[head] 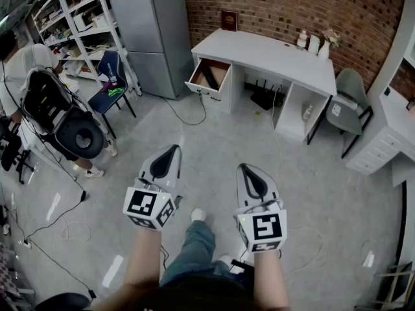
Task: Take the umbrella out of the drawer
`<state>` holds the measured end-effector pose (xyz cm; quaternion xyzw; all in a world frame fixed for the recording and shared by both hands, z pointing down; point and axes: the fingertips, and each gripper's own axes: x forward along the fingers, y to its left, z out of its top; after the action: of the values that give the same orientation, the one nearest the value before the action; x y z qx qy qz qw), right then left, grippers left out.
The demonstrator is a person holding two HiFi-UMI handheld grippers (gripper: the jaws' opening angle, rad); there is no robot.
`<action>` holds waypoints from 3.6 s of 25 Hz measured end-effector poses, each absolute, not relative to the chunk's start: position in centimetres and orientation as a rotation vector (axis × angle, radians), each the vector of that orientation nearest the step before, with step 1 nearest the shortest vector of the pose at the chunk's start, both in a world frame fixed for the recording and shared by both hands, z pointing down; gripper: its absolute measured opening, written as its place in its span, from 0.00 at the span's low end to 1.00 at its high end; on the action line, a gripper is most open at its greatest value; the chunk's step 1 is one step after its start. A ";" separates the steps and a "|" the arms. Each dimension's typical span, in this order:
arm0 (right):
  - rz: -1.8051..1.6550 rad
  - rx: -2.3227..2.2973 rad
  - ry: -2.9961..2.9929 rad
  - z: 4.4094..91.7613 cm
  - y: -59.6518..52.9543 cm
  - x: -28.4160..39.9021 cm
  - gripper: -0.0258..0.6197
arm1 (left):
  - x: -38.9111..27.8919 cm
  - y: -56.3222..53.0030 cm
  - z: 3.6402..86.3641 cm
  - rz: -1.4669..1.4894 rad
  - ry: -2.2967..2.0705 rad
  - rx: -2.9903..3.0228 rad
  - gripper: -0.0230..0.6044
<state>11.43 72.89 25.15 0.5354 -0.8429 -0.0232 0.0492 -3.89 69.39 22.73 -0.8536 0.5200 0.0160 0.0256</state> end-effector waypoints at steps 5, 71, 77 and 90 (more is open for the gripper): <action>-0.025 1.636 -2.559 26.1 68.4 10.1 0.03 | -5.3 64.5 23.8 0.065 1.614 -2.679 0.03; 0.063 1.580 -2.583 27.1 3.1 9.9 0.03 | -4.9 0.9 26.9 -0.046 1.697 -2.750 0.03; 0.077 1.450 -2.617 28.0 -0.5 10.5 0.12 | -4.2 -2.7 28.6 -0.005 1.735 -2.831 0.03; 0.209 1.440 -2.473 34.2 -7.5 10.7 0.03 | -5.9 -10.1 35.4 -0.018 1.930 -2.874 0.03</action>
<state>10.71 -7.49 34.24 0.4972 -0.8540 0.0723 0.1356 -5.88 -10.12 35.41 -0.8196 0.5504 -0.0053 -0.1593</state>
